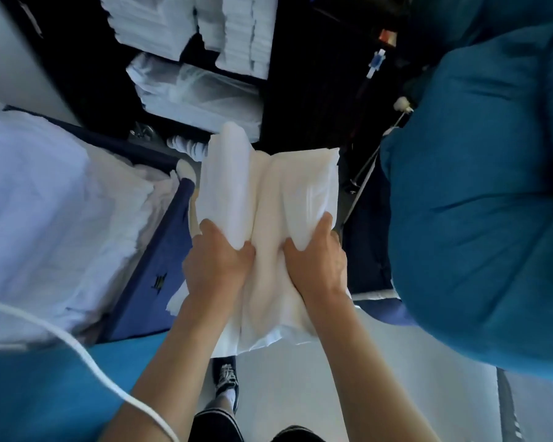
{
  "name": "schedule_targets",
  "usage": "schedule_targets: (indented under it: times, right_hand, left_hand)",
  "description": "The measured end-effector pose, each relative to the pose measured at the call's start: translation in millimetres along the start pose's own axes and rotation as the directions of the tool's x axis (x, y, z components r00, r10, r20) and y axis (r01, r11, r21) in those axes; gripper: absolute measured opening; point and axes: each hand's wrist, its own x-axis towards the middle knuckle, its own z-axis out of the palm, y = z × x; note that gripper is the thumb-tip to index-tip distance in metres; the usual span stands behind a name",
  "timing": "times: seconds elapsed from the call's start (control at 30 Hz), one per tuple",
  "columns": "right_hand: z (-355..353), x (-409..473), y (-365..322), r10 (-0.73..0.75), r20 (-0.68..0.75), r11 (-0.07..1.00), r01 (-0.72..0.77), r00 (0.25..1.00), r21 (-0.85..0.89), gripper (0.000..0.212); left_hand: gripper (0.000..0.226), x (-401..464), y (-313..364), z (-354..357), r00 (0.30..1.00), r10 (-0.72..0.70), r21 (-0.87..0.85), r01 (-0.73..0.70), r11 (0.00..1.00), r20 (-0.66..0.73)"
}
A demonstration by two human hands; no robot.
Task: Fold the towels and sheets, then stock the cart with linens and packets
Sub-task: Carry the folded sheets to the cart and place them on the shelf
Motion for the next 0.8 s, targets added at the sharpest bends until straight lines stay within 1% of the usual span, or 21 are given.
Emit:
schedule_targets:
  times: [0.17,0.27,0.4,0.47,0.63,0.7,0.8]
  right_hand:
    - [-2,50,-34,-0.058,-0.007,0.998,0.058,0.998,-0.009,0.074]
    - [-8,84,-47,-0.083,-0.03,0.997,0.083,0.996,0.001,0.075]
    - [-11,135,-55,-0.094,-0.036,0.995,0.094,0.995,0.019,0.078]
    - [-8,166,-55,-0.094,-0.011,0.995,0.095,0.995,0.034,0.079]
    - [13,261,-44,-0.068,0.107,0.997,0.062,0.992,0.055,0.078]
    - [20,301,-37,-0.062,0.134,0.997,0.053,0.989,0.063,0.079]
    - [25,355,-27,-0.034,0.147,0.998,0.027,0.988,0.052,0.083]
  left_hand:
    - [0.06,49,23,-9,1.0,-0.027,-0.025,0.027,0.999,-0.008]
    - [0.057,75,45,-10,0.999,-0.004,-0.052,0.002,0.999,-0.043]
    - [0.056,112,77,-1,0.998,0.007,-0.039,-0.009,0.999,-0.065]
    - [0.057,134,92,10,0.998,-0.01,-0.016,0.009,1.0,-0.067]
    - [0.059,200,135,58,0.995,-0.09,0.029,0.091,0.995,-0.031]
    - [0.06,226,155,82,0.993,-0.116,0.046,0.118,0.992,-0.032]
    - [0.06,262,181,113,0.991,-0.13,0.053,0.129,0.99,0.01]
